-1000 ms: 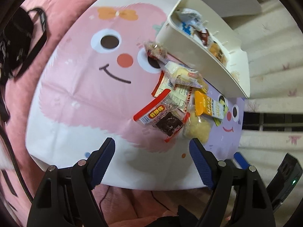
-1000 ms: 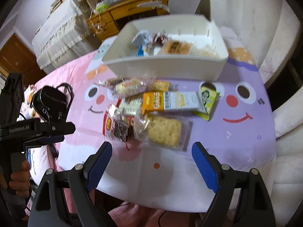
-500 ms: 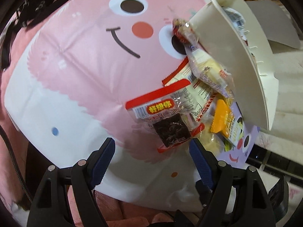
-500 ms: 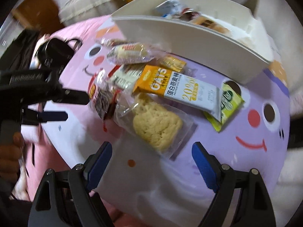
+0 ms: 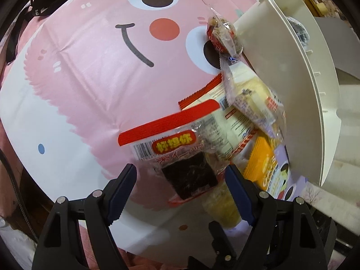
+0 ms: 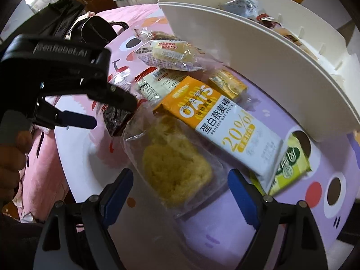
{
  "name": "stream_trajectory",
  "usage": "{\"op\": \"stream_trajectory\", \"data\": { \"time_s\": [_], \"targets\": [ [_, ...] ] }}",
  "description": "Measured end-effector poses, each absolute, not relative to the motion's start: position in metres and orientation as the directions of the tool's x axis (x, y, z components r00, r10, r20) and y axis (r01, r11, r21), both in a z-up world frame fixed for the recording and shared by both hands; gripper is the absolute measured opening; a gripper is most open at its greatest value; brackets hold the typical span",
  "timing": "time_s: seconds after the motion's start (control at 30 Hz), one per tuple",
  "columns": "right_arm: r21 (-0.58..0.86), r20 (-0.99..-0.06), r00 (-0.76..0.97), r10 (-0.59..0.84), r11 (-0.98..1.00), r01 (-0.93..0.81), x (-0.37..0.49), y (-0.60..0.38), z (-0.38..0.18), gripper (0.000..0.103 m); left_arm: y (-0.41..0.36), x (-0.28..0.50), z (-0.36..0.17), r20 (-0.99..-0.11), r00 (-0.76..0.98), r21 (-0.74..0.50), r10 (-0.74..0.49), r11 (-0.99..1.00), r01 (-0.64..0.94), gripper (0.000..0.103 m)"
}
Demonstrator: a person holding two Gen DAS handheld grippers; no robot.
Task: Organize snacks
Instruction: 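Grasp the clear pastry bag with the right tool while the left tool grasps the red-topped seaweed snack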
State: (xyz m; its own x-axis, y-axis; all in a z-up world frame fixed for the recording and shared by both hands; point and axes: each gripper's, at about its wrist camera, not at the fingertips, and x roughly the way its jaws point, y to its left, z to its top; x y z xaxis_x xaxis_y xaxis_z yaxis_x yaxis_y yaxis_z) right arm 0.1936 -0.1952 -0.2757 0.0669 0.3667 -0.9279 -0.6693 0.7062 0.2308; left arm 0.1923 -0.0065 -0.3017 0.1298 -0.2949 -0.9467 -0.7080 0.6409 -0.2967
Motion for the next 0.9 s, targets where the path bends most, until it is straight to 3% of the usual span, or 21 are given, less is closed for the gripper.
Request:
{"op": "stream_trajectory", "data": {
  "time_s": [0.17, 0.43, 0.5, 0.73, 0.9],
  "targets": [
    [0.242, -0.925, 0.045, 0.377, 0.677, -0.695, 0.199, -0.190, -0.282, 0.087, -0.006, 0.205, -0.306, -0.946, 0.127, -0.292, -0.298, 0.617, -0.731, 0.078],
    [0.257, -0.919, 0.027, 0.394, 0.648, -0.717, 0.205, -0.187, -0.285, 0.085, -0.008, 0.214, -0.318, -0.941, 0.083, -0.268, -0.327, 0.576, -0.772, 0.057],
    [0.258, -0.918, 0.027, 0.395, 0.649, -0.716, 0.205, -0.189, -0.285, 0.082, -0.011, 0.216, -0.318, -0.941, 0.085, -0.270, -0.328, 0.574, -0.773, 0.047],
    [0.289, -0.912, 0.006, 0.411, 0.651, -0.702, 0.206, -0.201, -0.282, 0.066, -0.008, 0.210, -0.317, -0.932, 0.101, -0.291, -0.349, 0.551, -0.782, 0.046],
    [0.298, -0.916, 0.000, 0.402, 0.680, -0.670, 0.203, -0.209, -0.281, 0.064, -0.015, 0.200, -0.312, -0.932, 0.100, -0.297, -0.349, 0.577, -0.761, 0.046]
  ]
}}
